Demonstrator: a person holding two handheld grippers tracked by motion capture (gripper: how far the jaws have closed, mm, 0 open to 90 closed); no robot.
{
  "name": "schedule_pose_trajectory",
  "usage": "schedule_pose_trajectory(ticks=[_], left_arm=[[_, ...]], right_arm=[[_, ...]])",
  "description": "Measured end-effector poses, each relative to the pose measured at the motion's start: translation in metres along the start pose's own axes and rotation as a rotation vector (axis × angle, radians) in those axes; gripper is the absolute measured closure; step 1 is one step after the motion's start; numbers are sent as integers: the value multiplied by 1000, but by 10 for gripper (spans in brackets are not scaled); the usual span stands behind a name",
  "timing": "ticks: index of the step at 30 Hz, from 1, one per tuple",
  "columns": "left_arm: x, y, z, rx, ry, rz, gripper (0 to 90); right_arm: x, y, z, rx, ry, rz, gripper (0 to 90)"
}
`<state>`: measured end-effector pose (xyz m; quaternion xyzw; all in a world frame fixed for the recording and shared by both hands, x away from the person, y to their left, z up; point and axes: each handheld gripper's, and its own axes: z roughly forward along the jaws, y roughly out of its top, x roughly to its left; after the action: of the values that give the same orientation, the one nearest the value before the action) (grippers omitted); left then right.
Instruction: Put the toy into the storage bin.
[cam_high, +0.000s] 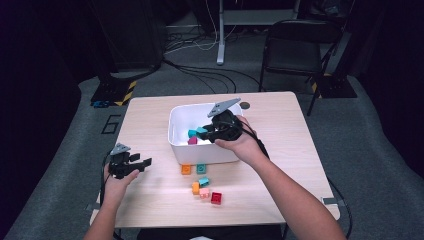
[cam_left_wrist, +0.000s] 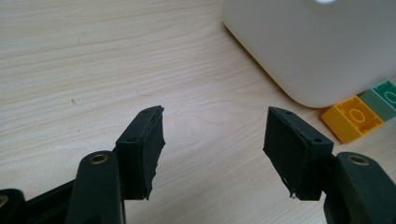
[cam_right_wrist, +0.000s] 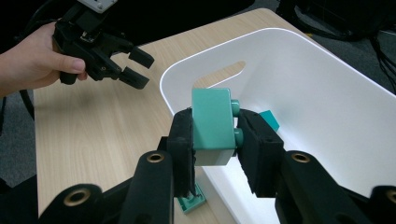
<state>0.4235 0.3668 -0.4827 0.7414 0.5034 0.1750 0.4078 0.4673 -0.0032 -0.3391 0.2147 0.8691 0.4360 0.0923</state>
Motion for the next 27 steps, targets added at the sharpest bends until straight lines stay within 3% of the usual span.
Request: schedule_pose_trajectory(ticks=[19, 27], left_arm=[[1, 0, 0, -5, -1, -6, 374], [1, 0, 0, -6, -2, -7, 374]], right_arm=[[-28, 14, 31, 5, -26, 22, 668], [-41, 11, 45, 15, -45, 24, 668]])
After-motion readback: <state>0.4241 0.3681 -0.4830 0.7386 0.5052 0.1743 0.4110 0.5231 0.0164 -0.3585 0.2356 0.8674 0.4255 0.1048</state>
